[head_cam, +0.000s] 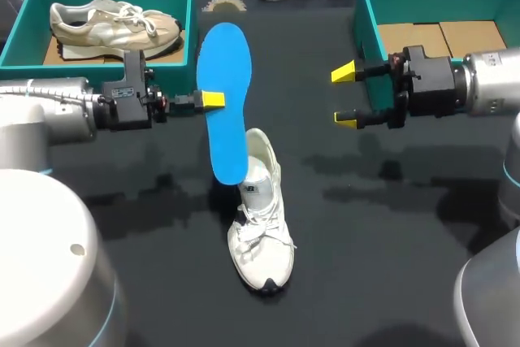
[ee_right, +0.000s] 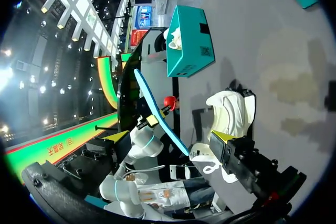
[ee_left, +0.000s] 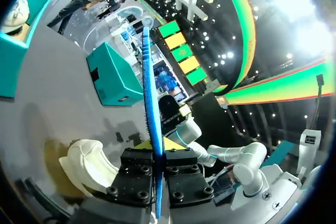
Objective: Take the shoe out of the shoebox, open the shoe tongue, remove and reinsert the insole, then place the shoe into the shoebox
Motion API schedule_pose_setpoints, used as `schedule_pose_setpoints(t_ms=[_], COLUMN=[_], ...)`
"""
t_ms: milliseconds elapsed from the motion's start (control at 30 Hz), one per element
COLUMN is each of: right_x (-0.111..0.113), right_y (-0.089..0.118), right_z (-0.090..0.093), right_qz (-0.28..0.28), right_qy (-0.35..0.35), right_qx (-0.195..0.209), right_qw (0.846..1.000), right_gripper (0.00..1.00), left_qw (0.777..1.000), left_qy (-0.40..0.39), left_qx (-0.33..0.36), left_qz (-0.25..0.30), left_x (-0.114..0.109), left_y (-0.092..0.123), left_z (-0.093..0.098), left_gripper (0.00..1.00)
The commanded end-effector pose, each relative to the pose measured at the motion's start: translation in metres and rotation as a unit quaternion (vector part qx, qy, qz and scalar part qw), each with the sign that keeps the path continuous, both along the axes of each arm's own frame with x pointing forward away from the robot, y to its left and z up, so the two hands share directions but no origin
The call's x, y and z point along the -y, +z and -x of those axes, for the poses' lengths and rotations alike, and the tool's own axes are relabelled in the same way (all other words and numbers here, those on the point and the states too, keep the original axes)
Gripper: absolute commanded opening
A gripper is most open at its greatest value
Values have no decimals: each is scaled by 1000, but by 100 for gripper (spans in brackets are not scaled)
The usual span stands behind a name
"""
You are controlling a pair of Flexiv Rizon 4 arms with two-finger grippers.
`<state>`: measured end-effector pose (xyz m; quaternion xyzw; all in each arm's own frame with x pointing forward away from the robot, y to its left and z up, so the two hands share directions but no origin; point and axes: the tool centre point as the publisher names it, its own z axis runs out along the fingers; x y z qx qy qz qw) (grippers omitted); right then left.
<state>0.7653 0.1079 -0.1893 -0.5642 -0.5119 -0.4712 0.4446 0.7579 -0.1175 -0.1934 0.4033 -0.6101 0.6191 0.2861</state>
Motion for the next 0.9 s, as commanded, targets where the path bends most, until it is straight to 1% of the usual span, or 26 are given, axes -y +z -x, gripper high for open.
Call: schedule_pose_setpoints(t_ms=[33, 167, 400, 633, 767, 900], right_x=[-1, 2, 2, 2, 2, 2], right_y=[-1, -3, -3, -3, -3, -3], right_z=[-2, -4, -4, -4, -4, -4], right_qz=[-1, -7, -7, -7, -7, -7], right_qy=[0, -1, -1, -1, -1, -1], right_qx=[-2, -10, -10, -10, -10, -10], right_qw=[1000, 1000, 1000, 1000, 1000, 1000], right_gripper=[100, 100, 100, 100, 100, 100], left_qw=[995, 986, 973, 952, 934, 907], left_qy=[29, 28, 12, 4, -5, -22], left_qx=[96, 164, 228, 305, 355, 418], left_qz=[-21, -26, -30, -32, -33, -42], left_x=[-5, -7, -5, -2, -2, -2], left_y=[15, 27, 50, 66, 69, 74], left_z=[4, -2, -10, -15, -20, -23], left_gripper=[0, 0, 0, 0, 0, 0])
